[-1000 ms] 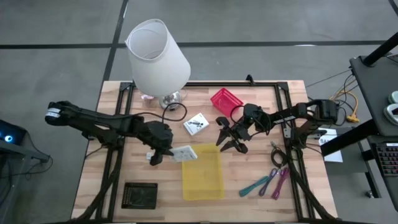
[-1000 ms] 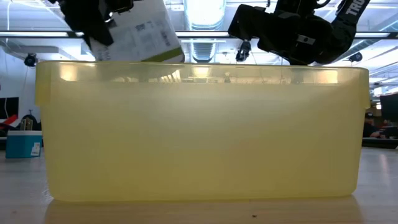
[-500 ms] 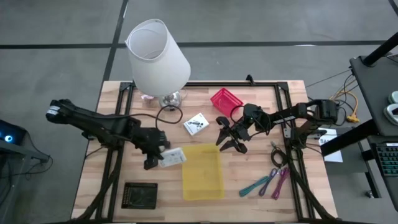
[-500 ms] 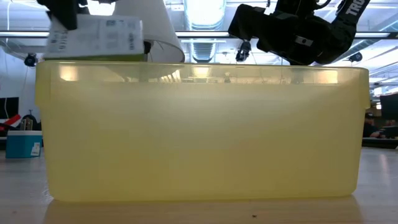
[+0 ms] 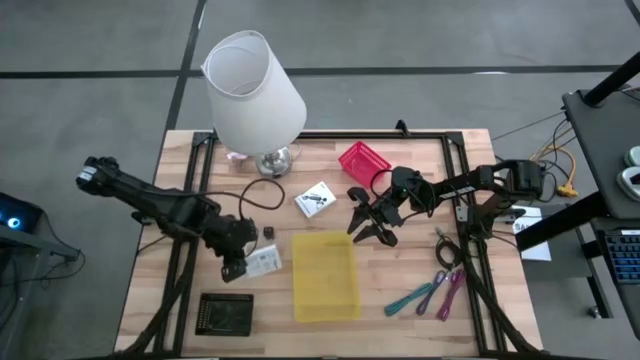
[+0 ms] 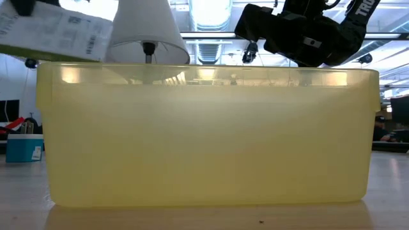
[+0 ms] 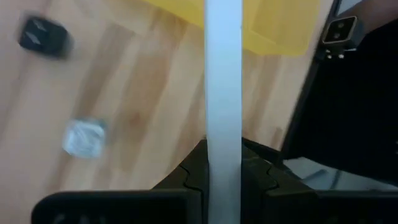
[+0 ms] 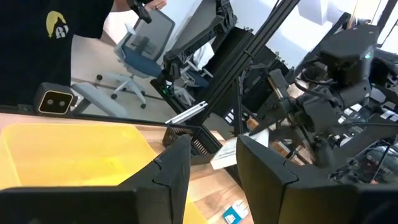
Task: Pick and place items into bin
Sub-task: Put the right card reader box into the black bin
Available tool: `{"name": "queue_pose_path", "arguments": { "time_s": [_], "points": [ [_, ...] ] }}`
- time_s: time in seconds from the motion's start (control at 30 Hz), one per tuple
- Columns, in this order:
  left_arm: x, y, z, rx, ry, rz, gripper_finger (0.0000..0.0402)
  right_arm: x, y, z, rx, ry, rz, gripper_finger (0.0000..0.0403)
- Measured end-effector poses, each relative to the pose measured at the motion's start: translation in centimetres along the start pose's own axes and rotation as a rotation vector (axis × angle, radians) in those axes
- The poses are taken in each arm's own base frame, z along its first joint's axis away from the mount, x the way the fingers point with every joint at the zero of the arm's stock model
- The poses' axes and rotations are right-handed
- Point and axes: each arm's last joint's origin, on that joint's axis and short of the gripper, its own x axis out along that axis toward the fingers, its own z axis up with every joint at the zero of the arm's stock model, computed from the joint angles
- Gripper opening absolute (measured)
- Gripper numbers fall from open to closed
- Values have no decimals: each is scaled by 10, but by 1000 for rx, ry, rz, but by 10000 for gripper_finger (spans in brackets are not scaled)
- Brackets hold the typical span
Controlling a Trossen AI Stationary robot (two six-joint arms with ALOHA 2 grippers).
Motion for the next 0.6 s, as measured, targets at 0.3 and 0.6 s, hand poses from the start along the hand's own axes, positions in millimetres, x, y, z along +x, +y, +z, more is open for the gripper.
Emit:
{"name": "queue_pose_path", "arguments": {
  "time_s": [0.3, 0.6],
  "points": [
    [3, -14, -19, -45, 82, -37, 28, 0, 0, 0, -11, 1, 0, 114],
    [4, -25, -38, -140, 139, -40, 28, 0, 0, 0, -10, 1, 0, 113]
  ]
}}
